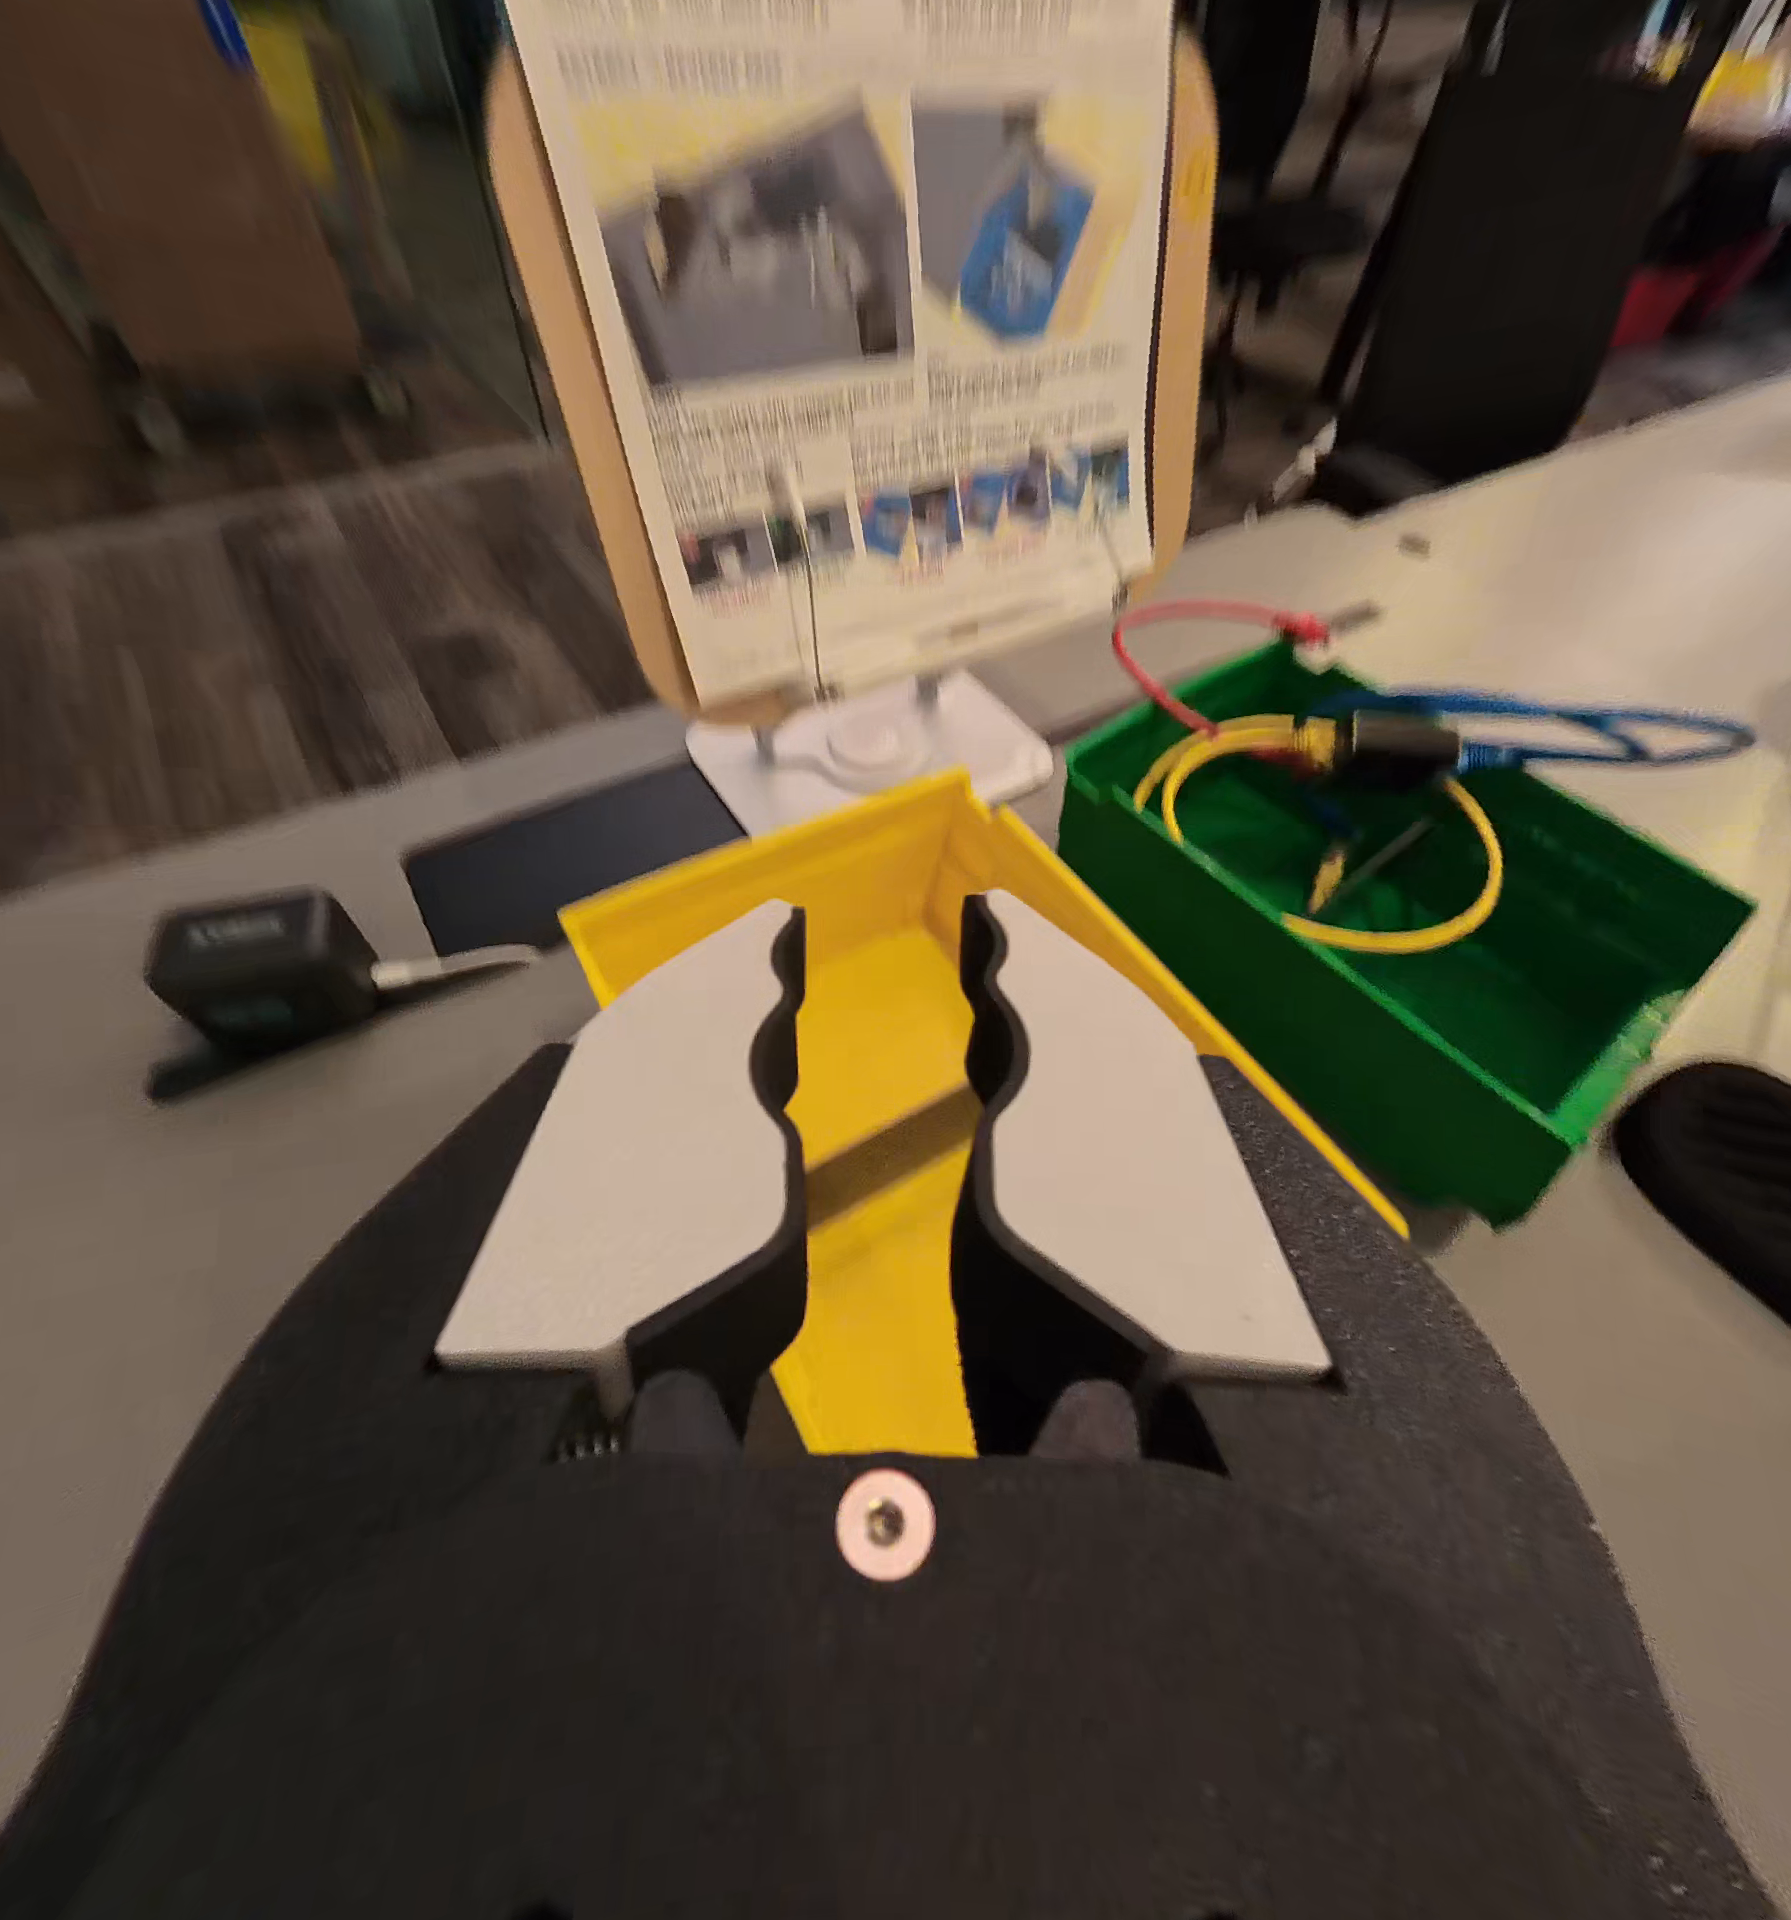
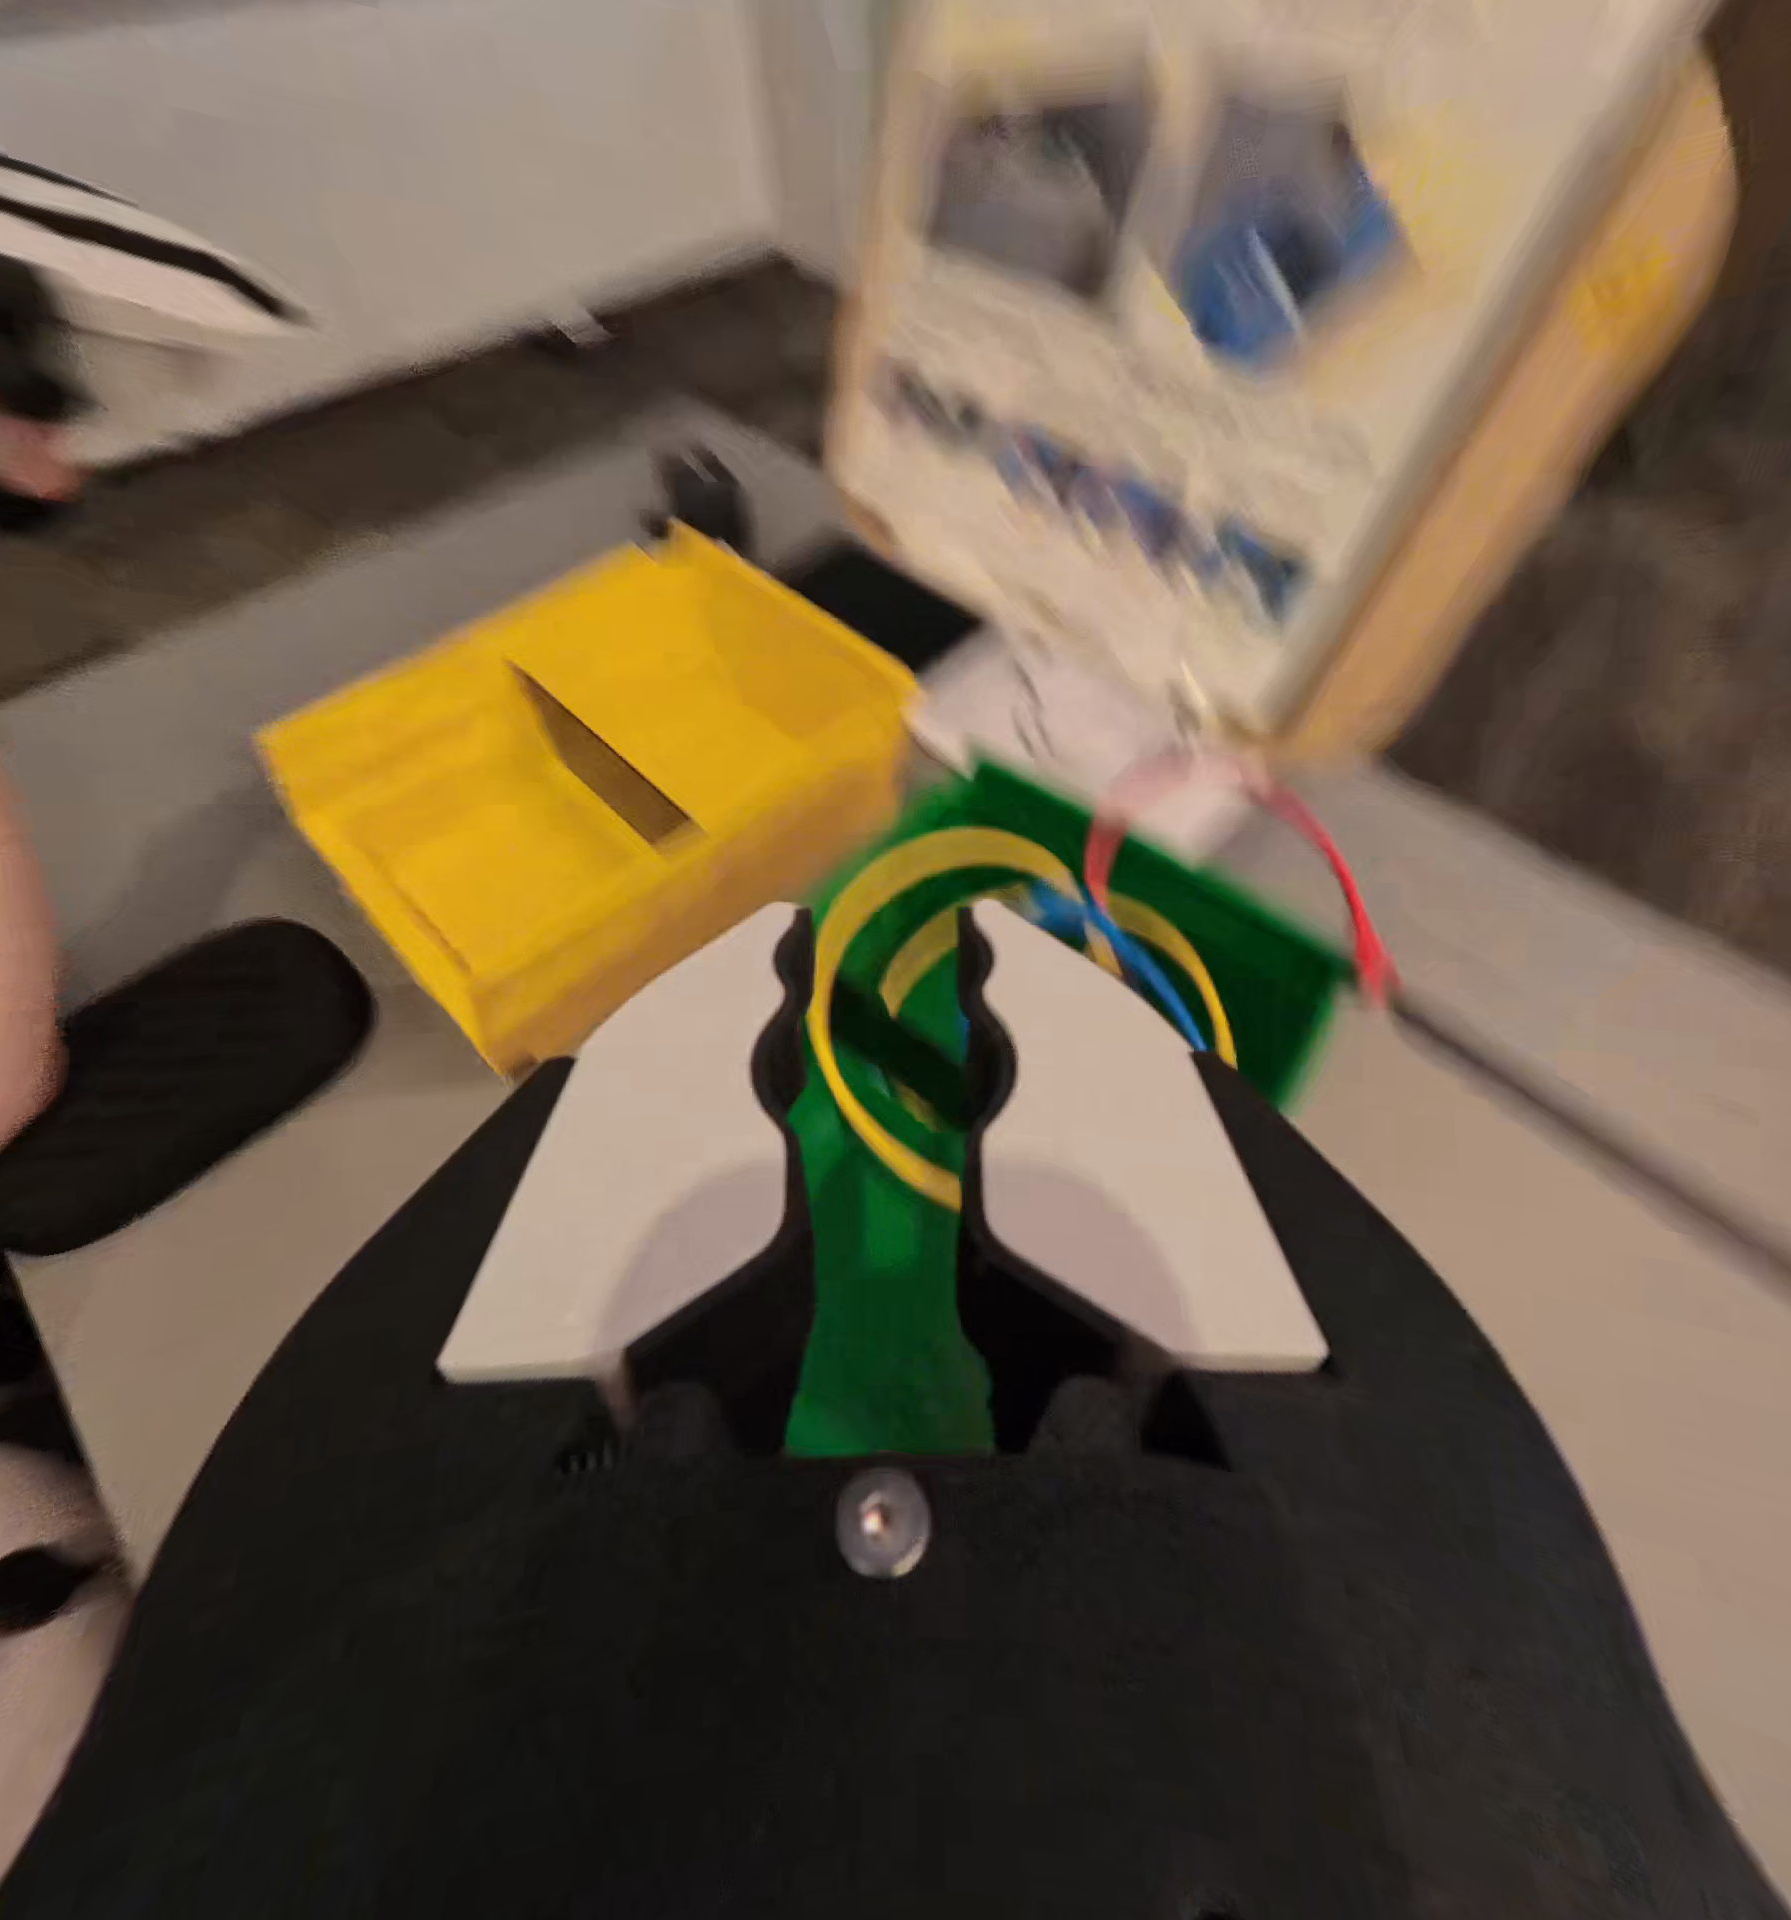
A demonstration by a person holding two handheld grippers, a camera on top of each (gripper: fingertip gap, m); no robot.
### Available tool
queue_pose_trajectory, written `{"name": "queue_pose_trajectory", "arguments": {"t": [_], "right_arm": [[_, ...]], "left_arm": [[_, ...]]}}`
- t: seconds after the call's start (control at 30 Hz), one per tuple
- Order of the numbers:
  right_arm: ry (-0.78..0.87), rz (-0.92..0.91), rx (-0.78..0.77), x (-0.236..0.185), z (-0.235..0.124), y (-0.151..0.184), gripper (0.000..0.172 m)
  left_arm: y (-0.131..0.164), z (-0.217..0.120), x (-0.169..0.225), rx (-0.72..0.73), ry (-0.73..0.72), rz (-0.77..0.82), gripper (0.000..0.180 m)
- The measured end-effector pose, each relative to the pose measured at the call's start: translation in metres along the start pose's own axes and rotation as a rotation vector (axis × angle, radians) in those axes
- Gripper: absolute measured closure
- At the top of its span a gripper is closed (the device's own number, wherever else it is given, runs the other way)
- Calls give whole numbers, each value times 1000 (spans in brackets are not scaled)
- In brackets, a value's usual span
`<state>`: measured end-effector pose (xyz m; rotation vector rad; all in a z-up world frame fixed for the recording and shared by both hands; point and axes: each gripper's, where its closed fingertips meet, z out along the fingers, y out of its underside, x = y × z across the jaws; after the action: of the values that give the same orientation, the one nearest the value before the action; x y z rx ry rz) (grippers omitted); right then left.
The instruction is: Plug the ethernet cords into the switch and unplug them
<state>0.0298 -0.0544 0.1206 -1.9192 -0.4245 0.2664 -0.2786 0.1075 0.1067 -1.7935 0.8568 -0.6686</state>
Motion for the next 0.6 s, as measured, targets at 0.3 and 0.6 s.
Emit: {"name": "queue_pose_trajectory", "arguments": {"t": [0.3, 0.6], "right_arm": [[-117, 33, 48, -83, 140, -12, 121], [-3, 187, -545, -98, 221, 87, 123]], "left_arm": [[-78, -48, 44, 532, 57, 44, 135], [-88, -58, 86, 563, 158, 80, 122]]}}
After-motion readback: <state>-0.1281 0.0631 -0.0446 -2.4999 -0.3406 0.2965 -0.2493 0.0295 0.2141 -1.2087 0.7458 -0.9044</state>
